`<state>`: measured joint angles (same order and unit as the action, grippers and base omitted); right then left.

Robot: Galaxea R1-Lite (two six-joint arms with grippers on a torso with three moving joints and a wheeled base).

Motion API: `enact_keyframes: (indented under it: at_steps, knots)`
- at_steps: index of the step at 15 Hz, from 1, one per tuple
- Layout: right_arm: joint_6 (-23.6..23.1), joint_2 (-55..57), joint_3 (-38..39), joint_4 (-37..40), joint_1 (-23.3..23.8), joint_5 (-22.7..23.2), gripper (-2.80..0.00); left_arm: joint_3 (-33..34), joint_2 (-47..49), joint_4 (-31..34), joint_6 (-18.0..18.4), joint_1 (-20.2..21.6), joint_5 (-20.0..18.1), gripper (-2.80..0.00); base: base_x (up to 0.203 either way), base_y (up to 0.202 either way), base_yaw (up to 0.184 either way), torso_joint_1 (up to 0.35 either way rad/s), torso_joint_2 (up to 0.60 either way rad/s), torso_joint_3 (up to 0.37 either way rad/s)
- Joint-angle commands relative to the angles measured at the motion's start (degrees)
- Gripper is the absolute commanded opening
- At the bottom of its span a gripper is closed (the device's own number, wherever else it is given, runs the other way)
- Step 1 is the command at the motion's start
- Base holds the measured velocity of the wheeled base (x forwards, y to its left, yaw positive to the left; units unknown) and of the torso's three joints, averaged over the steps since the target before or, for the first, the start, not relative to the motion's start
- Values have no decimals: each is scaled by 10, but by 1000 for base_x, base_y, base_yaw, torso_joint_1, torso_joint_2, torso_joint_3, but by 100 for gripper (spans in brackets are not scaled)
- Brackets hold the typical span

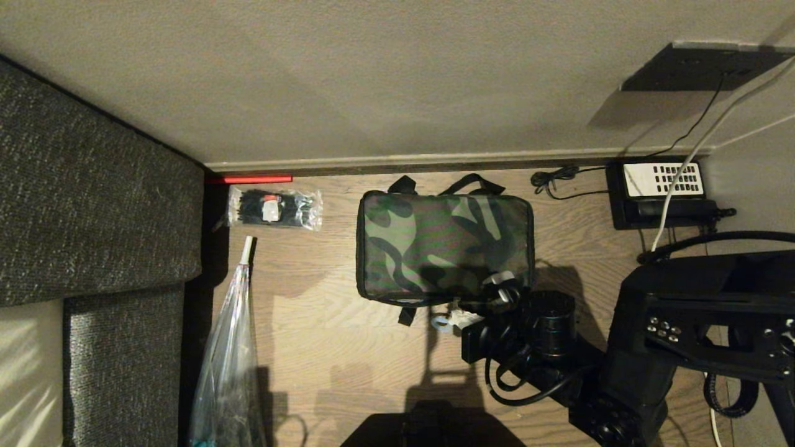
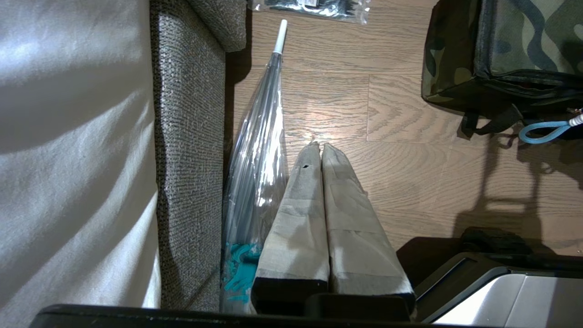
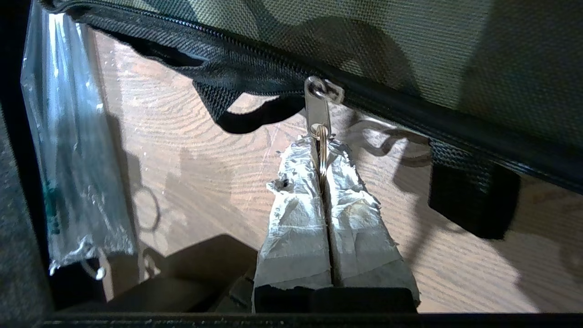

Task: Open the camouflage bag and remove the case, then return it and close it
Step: Open the top of the storage box

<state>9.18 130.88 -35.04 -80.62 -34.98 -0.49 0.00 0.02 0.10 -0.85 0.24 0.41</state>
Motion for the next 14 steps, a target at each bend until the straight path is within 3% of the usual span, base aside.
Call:
enact_keyframes:
  at_steps: [1, 6, 14]
  knots:
    - [-1, -17, 14, -4, 8, 10, -280, 2, -1, 0, 0, 0, 0, -280, 0, 0, 0, 0, 0, 0]
    - [-12, -35, 40, -3, 36, 47, -280, 2, -1, 0, 0, 0, 0, -280, 0, 0, 0, 0, 0, 0]
    - [-12, -56, 64, -2, 80, 67, -280, 2, -1, 0, 0, 0, 0, -280, 0, 0, 0, 0, 0, 0]
